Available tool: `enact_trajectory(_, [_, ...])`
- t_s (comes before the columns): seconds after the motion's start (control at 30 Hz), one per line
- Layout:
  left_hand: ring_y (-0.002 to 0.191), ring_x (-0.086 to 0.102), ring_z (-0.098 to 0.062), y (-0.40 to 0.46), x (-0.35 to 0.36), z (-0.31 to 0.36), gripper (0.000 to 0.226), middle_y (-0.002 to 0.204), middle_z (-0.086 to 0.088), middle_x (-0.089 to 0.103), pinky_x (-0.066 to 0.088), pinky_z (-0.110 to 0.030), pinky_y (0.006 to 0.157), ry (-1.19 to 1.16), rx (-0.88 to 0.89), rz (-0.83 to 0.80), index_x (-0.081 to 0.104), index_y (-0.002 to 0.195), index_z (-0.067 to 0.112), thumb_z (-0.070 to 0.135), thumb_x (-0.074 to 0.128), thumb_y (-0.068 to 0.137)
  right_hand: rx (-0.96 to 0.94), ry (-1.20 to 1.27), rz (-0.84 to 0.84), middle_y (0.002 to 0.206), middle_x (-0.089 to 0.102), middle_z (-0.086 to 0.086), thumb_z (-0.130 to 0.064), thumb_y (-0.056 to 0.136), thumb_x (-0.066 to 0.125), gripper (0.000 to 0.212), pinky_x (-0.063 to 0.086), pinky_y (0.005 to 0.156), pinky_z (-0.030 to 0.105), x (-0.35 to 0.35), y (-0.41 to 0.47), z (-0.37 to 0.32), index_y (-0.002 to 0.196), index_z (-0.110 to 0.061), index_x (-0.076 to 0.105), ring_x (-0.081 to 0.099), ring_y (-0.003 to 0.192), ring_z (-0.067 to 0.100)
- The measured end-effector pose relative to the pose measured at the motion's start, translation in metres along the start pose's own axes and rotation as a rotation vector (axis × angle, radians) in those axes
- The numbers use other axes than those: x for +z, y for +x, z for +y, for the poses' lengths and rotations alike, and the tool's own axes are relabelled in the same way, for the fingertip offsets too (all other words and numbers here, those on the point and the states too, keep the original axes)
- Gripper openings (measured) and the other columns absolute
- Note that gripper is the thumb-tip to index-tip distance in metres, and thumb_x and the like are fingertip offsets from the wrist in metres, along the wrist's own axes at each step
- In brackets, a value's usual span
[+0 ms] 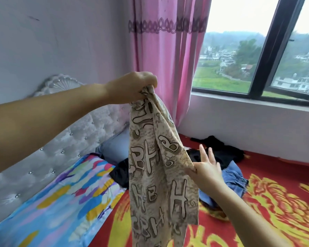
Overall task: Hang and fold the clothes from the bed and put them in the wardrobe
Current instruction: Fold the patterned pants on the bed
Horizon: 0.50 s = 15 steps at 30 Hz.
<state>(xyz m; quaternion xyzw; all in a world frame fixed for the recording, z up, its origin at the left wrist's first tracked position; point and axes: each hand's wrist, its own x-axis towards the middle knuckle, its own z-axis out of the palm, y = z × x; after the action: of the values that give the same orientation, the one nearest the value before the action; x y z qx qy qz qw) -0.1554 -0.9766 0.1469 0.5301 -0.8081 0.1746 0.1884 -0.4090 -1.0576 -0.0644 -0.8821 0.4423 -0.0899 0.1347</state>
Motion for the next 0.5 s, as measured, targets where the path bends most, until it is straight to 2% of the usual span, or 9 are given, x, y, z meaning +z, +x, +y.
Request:
enact_trajectory(0.03, [0.072, 0.047, -0.018, 0.0, -0.002, 0.003, 0.019, 0.084, -0.002, 0.051, 0.037, -0.008, 0.065, 0.003, 0.024, -0.002, 0.053, 0.087, 0.007, -0.008, 0.058, 0.077, -0.041, 0.013, -0.053, 0.159, -0.004, -0.006, -0.054, 0.094, 0.047, 0.033, 0.009, 0.114, 0.056, 0.005, 0.008, 0.001, 0.09, -0.033, 0.072, -0.017, 0.146, 0.027])
enact_trajectory(0.07, [0.071, 0.047, -0.018, 0.001, -0.004, 0.006, 0.017, 0.084, -0.002, 0.051, 0.036, -0.009, 0.064, 0.007, 0.046, -0.002, 0.053, 0.087, 0.006, -0.006, 0.056, 0.076, -0.09, 0.074, -0.117, 0.157, -0.003, -0.008, -0.056, 0.092, 0.048, 0.04, 0.006, 0.114, 0.058, 0.013, 0.016, -0.002, 0.097, -0.026, 0.073, -0.019, 0.146, 0.026])
enact_trajectory(0.1, [0.071, 0.046, -0.017, 0.001, -0.007, 0.008, 0.016, 0.083, -0.002, 0.05, 0.036, -0.009, 0.064, 0.009, 0.061, 0.0, 0.053, 0.087, 0.005, -0.006, 0.055, 0.075, -0.132, 0.145, -0.17, 0.157, 0.012, -0.006, -0.062, 0.089, 0.048, 0.049, 0.014, 0.115, 0.057, 0.02, 0.023, -0.007, 0.1, -0.021, 0.073, -0.004, 0.148, 0.027])
enact_trajectory(0.13, [0.07, 0.044, -0.014, 0.0, -0.01, 0.01, 0.017, 0.083, -0.002, 0.051, 0.036, -0.008, 0.065, 0.01, 0.065, -0.001, 0.054, 0.087, 0.004, -0.007, 0.055, 0.075, -0.163, 0.219, -0.173, 0.149, 0.038, 0.0, -0.065, 0.087, 0.048, 0.055, 0.031, 0.11, 0.05, 0.028, 0.027, -0.011, 0.101, -0.017, 0.072, 0.024, 0.142, 0.026])
enact_trajectory(0.17, [0.07, 0.043, -0.012, -0.002, -0.014, 0.011, 0.017, 0.082, -0.002, 0.051, 0.036, -0.008, 0.065, 0.007, 0.059, -0.005, 0.054, 0.087, 0.003, -0.009, 0.055, 0.075, -0.157, 0.292, -0.149, 0.123, 0.059, 0.005, -0.058, 0.09, 0.051, 0.052, 0.045, 0.097, 0.04, 0.029, 0.026, -0.016, 0.1, -0.011, 0.071, 0.05, 0.121, 0.024])
enact_trajectory(0.2, [0.069, 0.041, -0.01, -0.005, -0.019, 0.011, 0.017, 0.082, -0.002, 0.051, 0.036, -0.007, 0.065, 0.003, 0.042, -0.011, 0.055, 0.087, 0.002, -0.01, 0.055, 0.075, -0.149, 0.357, -0.104, 0.098, 0.064, 0.006, -0.046, 0.094, 0.053, 0.045, 0.049, 0.081, 0.033, 0.031, 0.029, -0.017, 0.095, -0.004, 0.068, 0.059, 0.095, 0.021])
enact_trajectory(0.3, [0.064, 0.044, -0.004, -0.019, -0.033, 0.001, 0.018, 0.078, 0.011, 0.049, 0.035, -0.002, 0.064, 0.029, -0.086, -0.049, 0.056, 0.089, 0.001, -0.009, 0.061, 0.074, -0.179, 0.439, 0.013, 0.073, 0.063, 0.01, -0.031, 0.096, 0.054, 0.038, 0.047, 0.066, 0.036, 0.023, 0.034, -0.002, 0.078, 0.002, 0.062, 0.054, 0.068, 0.02])
enact_trajectory(0.37, [0.069, 0.047, -0.001, -0.031, -0.038, -0.012, 0.02, 0.078, 0.015, 0.048, 0.034, -0.002, 0.063, 0.074, -0.176, -0.112, 0.057, 0.091, 0.003, -0.005, 0.066, 0.076, -0.198, 0.506, 0.105, 0.057, 0.054, -0.002, -0.031, 0.094, 0.057, 0.039, 0.045, 0.058, 0.037, 0.008, 0.037, 0.011, 0.061, -0.011, 0.054, 0.044, 0.056, 0.011])
enact_trajectory(0.5, [0.079, 0.051, -0.02, -0.049, -0.024, -0.042, 0.023, 0.088, 0.002, 0.054, 0.037, -0.023, 0.07, 0.101, -0.265, -0.165, 0.057, 0.096, 0.001, -0.006, 0.068, 0.077, -0.18, 0.558, 0.082, 0.047, 0.034, -0.011, -0.037, 0.093, 0.054, 0.047, 0.031, 0.046, 0.024, -0.036, 0.03, 0.02, 0.052, -0.021, 0.039, 0.031, 0.045, 0.009])
